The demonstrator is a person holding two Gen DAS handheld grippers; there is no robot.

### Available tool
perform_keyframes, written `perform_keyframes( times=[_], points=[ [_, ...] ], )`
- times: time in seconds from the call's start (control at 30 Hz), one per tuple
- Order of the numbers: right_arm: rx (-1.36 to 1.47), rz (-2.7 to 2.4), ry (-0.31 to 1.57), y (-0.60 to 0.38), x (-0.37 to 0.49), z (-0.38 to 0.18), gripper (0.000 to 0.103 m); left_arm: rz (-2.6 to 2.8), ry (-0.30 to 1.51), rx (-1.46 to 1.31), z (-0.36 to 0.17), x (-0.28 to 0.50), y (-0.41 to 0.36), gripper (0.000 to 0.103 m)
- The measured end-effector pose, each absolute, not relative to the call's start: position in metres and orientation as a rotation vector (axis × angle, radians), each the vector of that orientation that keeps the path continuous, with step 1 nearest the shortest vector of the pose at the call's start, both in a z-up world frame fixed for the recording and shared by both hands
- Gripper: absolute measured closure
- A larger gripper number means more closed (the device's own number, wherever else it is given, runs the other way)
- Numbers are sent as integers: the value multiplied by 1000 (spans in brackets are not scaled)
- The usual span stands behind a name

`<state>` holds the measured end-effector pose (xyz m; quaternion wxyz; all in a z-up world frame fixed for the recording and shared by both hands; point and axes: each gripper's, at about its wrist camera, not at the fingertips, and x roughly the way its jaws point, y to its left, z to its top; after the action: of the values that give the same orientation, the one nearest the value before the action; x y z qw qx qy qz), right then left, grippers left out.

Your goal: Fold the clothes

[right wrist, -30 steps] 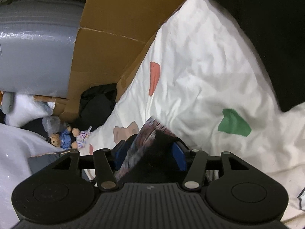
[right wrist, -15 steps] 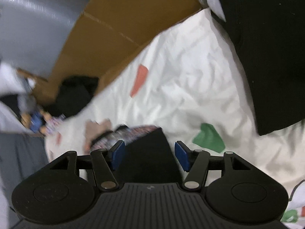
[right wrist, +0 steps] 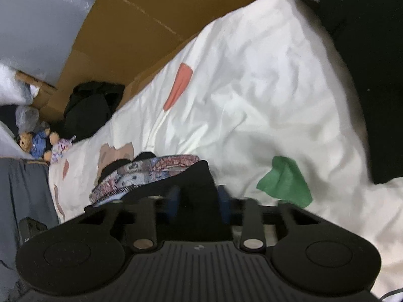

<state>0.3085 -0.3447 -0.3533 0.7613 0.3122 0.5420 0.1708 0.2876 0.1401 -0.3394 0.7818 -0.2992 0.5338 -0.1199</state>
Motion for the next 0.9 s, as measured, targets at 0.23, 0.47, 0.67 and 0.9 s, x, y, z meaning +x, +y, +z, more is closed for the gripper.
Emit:
perform_keyframes(
  times=[0.23,0.47,0.67,0.9],
  points=[
    [675,352,1129,-351,304,-340,97,-185,1111,-727,-333,282,162,101],
    [691,316,1073,-356,298,-331,97,-176,998,-803,-337,268,171,101],
    [660,305,1053,-350,294,-325,99,-205,935,-794,-341,257,169,102],
    [649,301,1020,-343,302,-318,99,-242,869,-831,-338,255,192,102]
  ],
)
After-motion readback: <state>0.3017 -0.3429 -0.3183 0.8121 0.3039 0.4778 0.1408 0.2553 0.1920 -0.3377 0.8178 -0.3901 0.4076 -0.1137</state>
